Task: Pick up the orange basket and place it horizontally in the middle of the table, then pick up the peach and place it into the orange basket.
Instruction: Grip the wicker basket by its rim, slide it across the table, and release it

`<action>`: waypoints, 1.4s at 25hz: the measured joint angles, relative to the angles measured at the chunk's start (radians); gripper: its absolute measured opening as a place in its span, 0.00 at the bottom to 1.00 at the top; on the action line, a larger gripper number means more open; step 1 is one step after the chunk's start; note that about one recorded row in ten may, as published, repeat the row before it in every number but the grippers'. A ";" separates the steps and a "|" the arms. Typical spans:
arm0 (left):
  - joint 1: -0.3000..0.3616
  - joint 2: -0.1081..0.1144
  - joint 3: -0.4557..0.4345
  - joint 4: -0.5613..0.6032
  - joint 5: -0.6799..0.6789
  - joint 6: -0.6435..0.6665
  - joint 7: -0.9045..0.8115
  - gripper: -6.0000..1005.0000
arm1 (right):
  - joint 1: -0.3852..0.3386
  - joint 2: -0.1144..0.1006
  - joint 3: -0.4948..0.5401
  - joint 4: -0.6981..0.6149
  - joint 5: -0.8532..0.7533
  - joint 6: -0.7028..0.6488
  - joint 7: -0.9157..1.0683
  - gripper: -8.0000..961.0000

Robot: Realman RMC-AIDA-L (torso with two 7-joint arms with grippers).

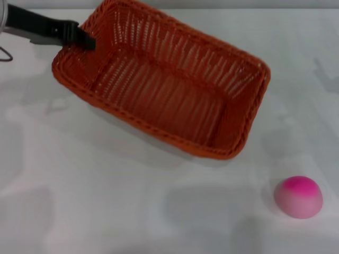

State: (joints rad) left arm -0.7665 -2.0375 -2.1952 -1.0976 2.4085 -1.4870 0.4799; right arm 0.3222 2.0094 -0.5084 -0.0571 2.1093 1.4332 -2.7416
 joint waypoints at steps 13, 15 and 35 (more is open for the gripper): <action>-0.038 -0.019 0.013 0.074 0.011 0.034 -0.273 0.17 | 0.000 0.000 -0.009 -0.008 -0.002 -0.001 -0.001 0.88; -0.053 -0.025 0.015 0.111 0.023 0.044 -0.301 0.17 | -0.001 0.000 -0.010 -0.007 -0.002 -0.001 -0.011 0.88; -0.072 -0.044 0.112 0.247 0.003 0.174 -0.419 0.18 | -0.018 -0.001 -0.009 -0.011 -0.002 0.006 -0.033 0.88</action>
State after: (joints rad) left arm -0.8385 -2.0814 -2.0837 -0.8510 2.4116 -1.3132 0.0606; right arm 0.3039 2.0080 -0.5171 -0.0681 2.1077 1.4394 -2.7746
